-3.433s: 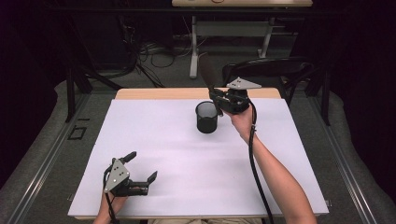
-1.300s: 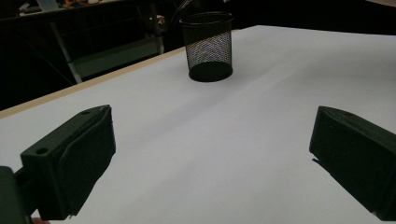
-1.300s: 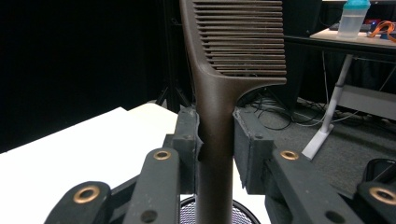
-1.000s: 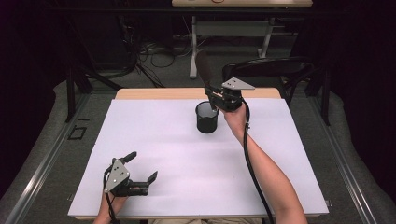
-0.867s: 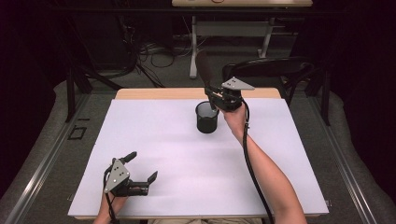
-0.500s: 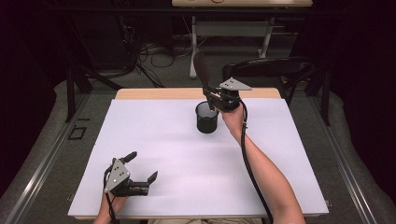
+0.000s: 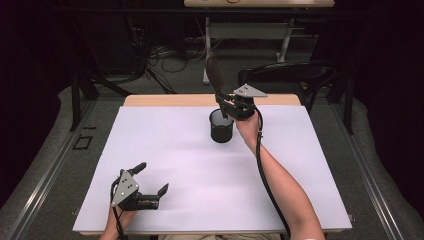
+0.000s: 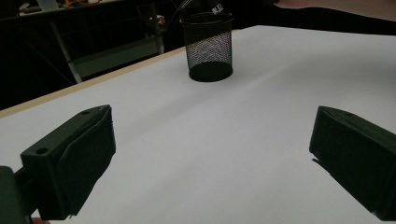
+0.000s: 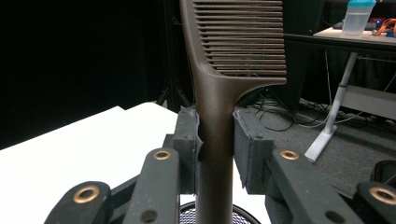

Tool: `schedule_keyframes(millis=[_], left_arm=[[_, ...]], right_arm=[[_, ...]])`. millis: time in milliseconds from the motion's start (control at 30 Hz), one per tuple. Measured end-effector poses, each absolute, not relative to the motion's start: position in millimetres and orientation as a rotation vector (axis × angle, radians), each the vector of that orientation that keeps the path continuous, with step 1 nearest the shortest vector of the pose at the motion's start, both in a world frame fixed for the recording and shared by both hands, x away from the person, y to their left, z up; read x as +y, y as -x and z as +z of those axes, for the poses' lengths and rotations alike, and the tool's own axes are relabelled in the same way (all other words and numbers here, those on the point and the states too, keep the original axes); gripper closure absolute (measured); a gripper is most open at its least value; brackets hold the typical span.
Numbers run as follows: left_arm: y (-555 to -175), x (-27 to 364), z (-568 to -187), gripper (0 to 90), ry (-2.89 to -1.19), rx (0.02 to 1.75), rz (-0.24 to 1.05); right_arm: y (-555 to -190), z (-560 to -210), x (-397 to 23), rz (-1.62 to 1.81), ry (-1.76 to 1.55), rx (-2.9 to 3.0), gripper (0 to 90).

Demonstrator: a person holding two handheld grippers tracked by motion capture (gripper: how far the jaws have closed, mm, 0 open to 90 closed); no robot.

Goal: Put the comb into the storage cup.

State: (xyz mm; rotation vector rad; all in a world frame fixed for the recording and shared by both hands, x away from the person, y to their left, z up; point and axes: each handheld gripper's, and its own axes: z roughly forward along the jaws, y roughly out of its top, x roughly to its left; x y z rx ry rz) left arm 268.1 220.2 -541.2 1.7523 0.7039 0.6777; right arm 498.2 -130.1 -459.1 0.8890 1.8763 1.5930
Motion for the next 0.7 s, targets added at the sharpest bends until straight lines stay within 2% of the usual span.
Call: schedule_keyframes(millis=[700], left_arm=[[-267.5,220.4,-540.9,0.4,-1.751,0.704,0.678]], right_arm=[[-500.5,-468.6,-127.2,1.582,-0.902,1.903,72.8]])
